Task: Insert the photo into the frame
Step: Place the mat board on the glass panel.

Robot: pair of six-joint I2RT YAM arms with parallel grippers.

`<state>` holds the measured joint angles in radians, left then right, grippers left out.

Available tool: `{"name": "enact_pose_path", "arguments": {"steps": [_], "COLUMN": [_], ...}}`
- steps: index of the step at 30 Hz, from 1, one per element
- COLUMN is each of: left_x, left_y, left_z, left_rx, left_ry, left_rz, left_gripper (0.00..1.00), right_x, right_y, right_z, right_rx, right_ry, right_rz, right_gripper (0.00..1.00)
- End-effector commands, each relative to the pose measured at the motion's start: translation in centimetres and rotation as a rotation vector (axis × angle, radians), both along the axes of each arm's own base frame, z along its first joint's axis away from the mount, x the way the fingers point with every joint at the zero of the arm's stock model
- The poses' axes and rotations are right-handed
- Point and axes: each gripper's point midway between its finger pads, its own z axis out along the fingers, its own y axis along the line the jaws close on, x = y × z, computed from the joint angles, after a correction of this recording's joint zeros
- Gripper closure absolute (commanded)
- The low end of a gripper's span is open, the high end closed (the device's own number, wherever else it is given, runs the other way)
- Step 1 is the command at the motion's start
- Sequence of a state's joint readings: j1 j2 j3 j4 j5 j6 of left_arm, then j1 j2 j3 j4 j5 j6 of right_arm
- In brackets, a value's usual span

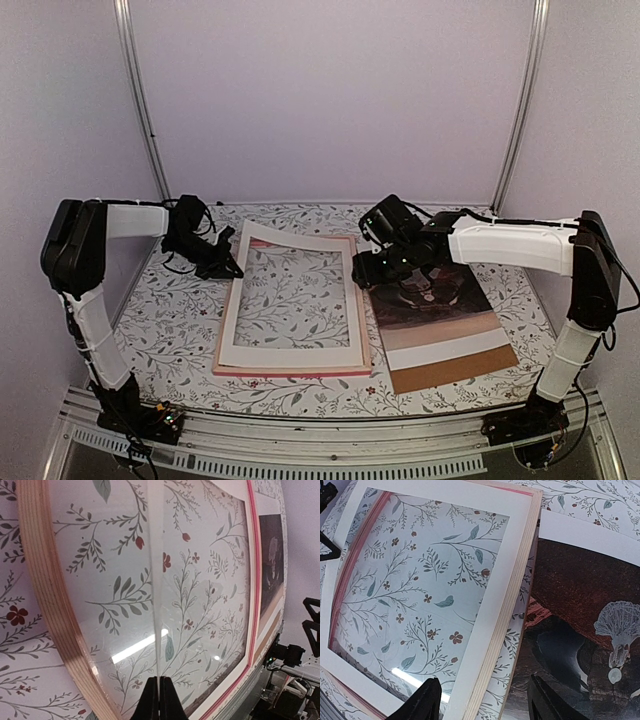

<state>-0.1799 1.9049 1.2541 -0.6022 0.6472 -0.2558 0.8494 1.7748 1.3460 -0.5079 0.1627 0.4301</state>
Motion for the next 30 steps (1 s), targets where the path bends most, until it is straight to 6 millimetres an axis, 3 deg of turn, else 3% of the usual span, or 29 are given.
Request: {"name": "enact_pose_path", "arguments": {"steps": [1, 5, 14, 21, 26, 30], "left_x": [0.6, 0.4, 0.6, 0.7, 0.8, 0.8], "left_y": [-0.1, 0.2, 1.1, 2.0, 3.0, 4.1], "left_z": [1.1, 0.9, 1.2, 1.7, 2.2, 3.7], "left_rx": [-0.027, -0.006, 0.053, 0.110, 0.167, 0.224], "left_ry": [-0.034, -0.034, -0.060, -0.084, -0.112, -0.170], "left_rz": [0.007, 0.011, 0.033, 0.048, 0.072, 0.099], "left_gripper": [1.00, 0.99, 0.74, 0.61, 0.54, 0.51], "right_x": [0.2, 0.3, 0.3, 0.5, 1.3, 2.6], "right_y": [-0.3, -0.4, -0.4, -0.9, -3.1, -6.7], "right_z": [-0.3, -0.4, -0.3, -0.2, -0.4, -0.5], "right_rx": [0.002, -0.001, 0.001, -0.009, -0.013, -0.027], "right_ry": [-0.001, 0.001, 0.000, -0.006, 0.000, 0.000], "right_rz": [-0.014, -0.017, -0.014, -0.028, -0.076, -0.148], "right_gripper": [0.37, 0.37, 0.37, 0.37, 0.35, 0.33]}}
